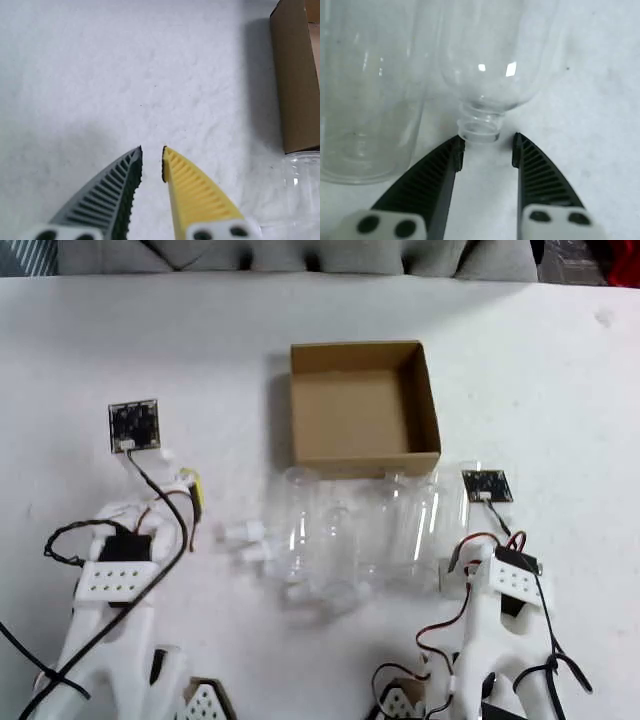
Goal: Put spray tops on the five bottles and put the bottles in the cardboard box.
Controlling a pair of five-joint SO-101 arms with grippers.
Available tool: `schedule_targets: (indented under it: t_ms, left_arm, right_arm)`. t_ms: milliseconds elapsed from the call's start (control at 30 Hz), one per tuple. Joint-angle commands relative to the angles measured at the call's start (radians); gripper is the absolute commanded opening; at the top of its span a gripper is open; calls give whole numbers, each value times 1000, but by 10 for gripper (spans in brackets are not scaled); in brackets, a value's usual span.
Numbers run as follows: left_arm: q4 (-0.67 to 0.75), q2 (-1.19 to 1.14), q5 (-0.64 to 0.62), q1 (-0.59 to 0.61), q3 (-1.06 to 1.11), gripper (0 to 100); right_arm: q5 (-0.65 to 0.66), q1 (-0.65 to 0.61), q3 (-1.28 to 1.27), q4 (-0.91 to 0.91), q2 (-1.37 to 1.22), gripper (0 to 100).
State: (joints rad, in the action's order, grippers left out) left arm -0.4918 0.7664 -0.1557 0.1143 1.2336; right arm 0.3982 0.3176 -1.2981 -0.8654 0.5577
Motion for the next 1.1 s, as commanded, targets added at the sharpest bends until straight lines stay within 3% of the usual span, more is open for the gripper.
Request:
schedule_targets:
  t_ms: [0,300,667,1067]
  left_arm:
    - [21,4,9,10,-6,72]
    - [25,4,9,5,-6,72]
    - [18,4,9,5,-6,72]
    - [18,4,9,4,-6,72]
  right_arm:
    - [-2,-68,-14,-22,-13,126]
    - [-2,-88,-14,-22,-13,123]
    - [-2,-325,-14,-22,-13,123]
    - [-9,-334,-17,-22,-7,123]
